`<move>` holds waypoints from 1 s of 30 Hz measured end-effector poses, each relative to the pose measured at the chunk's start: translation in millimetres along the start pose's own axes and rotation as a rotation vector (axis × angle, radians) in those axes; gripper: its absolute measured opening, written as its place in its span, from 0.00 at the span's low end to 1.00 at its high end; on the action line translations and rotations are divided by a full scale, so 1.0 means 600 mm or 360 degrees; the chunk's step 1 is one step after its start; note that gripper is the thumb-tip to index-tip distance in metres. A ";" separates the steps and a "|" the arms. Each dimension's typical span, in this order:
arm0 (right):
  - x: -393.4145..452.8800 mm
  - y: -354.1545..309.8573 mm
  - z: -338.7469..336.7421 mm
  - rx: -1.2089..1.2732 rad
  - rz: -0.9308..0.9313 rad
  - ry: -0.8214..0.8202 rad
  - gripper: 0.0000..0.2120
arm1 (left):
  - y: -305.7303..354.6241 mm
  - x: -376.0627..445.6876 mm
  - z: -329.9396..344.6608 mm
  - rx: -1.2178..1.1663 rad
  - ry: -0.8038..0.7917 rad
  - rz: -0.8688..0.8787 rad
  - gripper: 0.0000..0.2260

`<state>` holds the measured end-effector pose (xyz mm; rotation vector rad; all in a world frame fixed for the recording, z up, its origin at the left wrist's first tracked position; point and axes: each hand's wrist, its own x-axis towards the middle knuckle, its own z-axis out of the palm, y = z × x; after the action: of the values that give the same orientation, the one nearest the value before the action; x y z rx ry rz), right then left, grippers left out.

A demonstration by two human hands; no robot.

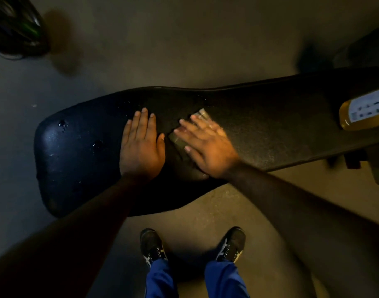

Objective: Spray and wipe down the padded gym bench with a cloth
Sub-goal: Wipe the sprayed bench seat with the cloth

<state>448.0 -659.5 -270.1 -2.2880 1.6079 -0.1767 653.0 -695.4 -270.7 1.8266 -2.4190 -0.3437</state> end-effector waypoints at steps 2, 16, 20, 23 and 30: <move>0.044 0.052 -0.020 -0.0004 0.0505 0.0210 0.25 | -0.002 0.001 0.004 -0.0017 -0.0005 0.0004 0.25; 0.125 -0.049 -0.004 -0.0009 0.0294 0.0097 0.25 | -0.002 0.001 0.006 -0.0022 0.0007 -0.0022 0.25; 0.109 0.034 -0.029 -0.0079 0.0389 0.0113 0.26 | -0.002 -0.001 0.006 -0.0056 0.0022 -0.0014 0.24; 0.128 0.001 -0.013 -0.0028 0.0941 0.0246 0.27 | -0.007 -0.002 0.010 -0.0061 0.0030 0.0006 0.24; 0.052 0.013 -0.012 -0.0033 0.0633 0.0147 0.26 | -0.012 -0.003 0.011 -0.0136 0.0075 0.0034 0.23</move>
<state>449.6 -692.3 -268.7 -1.9466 2.0794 -0.1690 658.6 -694.7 -278.3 1.7524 -2.3531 -0.3914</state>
